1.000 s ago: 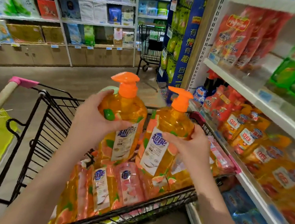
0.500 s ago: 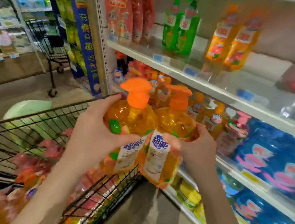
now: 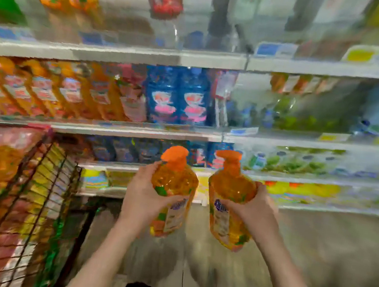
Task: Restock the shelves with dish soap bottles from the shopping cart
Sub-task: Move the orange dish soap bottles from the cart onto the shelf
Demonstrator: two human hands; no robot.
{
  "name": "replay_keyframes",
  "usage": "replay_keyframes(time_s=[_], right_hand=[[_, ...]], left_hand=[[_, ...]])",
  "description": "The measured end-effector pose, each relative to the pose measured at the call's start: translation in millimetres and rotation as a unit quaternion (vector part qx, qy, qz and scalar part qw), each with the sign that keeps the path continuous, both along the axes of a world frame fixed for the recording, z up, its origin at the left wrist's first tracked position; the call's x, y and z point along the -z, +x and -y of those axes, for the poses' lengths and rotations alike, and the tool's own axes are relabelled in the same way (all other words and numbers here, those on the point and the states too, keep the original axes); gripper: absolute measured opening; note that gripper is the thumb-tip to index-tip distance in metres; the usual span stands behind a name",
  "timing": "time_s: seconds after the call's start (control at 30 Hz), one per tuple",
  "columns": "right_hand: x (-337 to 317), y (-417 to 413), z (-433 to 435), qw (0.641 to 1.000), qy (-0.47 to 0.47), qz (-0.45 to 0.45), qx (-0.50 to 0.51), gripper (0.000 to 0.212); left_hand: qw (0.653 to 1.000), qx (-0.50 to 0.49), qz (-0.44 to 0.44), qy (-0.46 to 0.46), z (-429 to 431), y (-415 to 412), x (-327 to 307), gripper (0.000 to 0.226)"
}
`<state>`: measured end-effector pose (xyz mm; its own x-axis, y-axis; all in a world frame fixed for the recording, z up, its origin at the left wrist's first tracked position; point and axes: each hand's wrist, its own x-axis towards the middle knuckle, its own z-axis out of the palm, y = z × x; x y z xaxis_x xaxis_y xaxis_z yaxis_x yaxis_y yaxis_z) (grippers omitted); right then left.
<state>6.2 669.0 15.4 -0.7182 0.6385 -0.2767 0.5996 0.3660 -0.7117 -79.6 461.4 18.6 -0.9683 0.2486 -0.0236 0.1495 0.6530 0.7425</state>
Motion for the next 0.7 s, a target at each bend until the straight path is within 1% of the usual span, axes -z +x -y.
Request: replay_keyframes(time_s=[0.07,0.17,0.33,0.53,0.6,0.7], right_hand=[[14.2,30.5,-31.5,0.998,0.018,0.041,0.052,0.081],[32.4,77.0,-71.4,0.991,0.025,0.068,0.112,0.079],[54.0,128.9,-127.2,0.975,0.017,0.129,0.178,0.077],[76.1,144.7,-186.2,0.956,0.003,0.152,0.252,0.080],[86.0,142.3,-209.6,0.949,0.001,0.157,0.274,0.079],[97.0,130.8,-248.3,0.943,-0.017,0.164,0.289,0.082]], left_hand=[[0.999,0.042,0.023,-0.008,-39.1,8.6,16.3,0.091],[0.993,0.104,0.048,-0.035,-91.6,21.9,36.6,0.092],[0.978,0.180,0.070,-0.072,-168.8,35.8,61.5,0.094],[0.953,0.263,0.095,-0.120,-255.4,28.0,84.8,0.089],[0.949,0.276,0.089,-0.121,-285.0,19.3,94.8,0.088],[0.953,0.279,0.062,-0.102,-329.4,5.4,104.1,0.086]])
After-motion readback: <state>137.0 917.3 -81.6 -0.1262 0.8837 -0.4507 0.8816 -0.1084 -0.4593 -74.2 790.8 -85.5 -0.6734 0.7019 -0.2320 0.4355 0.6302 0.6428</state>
